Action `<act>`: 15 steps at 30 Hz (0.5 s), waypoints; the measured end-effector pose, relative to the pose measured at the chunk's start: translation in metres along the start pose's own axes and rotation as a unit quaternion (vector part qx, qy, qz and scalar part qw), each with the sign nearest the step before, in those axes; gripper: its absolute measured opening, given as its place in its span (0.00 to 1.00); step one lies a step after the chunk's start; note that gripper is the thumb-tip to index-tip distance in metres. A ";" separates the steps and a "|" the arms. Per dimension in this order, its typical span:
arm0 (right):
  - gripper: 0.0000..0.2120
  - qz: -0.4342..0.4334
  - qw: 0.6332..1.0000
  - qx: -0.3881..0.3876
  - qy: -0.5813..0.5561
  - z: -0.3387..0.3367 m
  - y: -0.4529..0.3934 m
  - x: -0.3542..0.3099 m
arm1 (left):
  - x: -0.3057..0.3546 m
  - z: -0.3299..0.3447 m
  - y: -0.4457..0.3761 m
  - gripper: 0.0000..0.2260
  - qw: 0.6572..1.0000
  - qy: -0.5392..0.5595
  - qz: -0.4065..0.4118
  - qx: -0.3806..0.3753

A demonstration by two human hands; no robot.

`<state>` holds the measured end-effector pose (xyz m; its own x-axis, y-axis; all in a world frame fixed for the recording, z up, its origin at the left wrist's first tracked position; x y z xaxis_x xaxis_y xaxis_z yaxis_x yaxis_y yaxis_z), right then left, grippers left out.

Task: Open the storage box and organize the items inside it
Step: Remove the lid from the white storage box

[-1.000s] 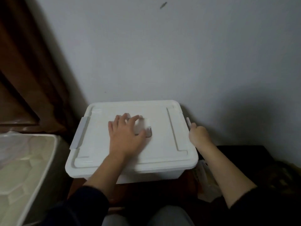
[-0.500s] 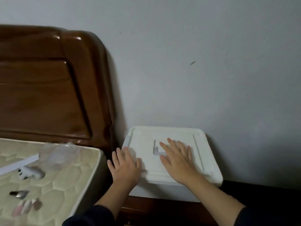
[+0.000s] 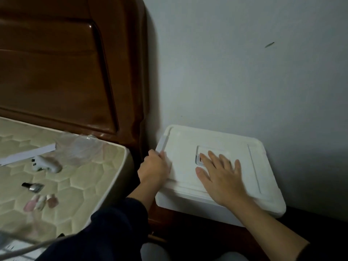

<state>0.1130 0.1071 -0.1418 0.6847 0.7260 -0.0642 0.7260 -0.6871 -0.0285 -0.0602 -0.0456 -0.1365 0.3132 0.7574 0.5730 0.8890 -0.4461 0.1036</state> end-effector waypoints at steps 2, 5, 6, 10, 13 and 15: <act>0.31 0.001 1.000 0.000 -0.004 0.000 0.000 0.000 | -0.002 0.001 -0.003 0.20 1.000 0.002 -0.003 0.002; 0.31 0.000 1.000 -0.004 -0.012 0.000 0.000 0.000 | -0.003 0.005 -0.005 0.21 1.000 -0.005 -0.002 0.007; 0.31 -0.001 1.000 -0.004 -0.014 0.000 0.001 0.000 | -0.003 0.006 -0.005 0.21 1.000 -0.006 -0.001 0.011; 0.31 0.000 1.000 -0.007 -0.019 -0.001 0.001 0.000 | -0.008 0.002 -0.013 0.19 0.999 -0.010 -0.032 -0.005; 0.33 0.001 1.000 -0.011 -0.024 -0.001 0.001 -0.001 | -0.011 -0.001 -0.015 0.18 0.997 -0.013 -0.072 -0.002; 0.33 0.002 1.000 -0.010 -0.025 -0.001 0.001 0.000 | -0.003 -0.001 -0.008 0.16 0.996 -0.055 -0.058 0.043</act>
<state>0.1134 0.1063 -0.1411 0.6833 0.7212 -0.1138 0.7253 -0.6884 -0.0082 -0.0687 -0.0450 -0.1380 0.2368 0.8511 0.4685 0.9453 -0.3132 0.0911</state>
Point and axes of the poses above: each hand's wrist, its own y-axis away from the middle knuckle, its own z-axis out of the palm, x = y × z, the point moved 5 cm from there along -y, towards the middle knuckle, and after that the axes turned 7 degrees about z, right-handed, at the moved point
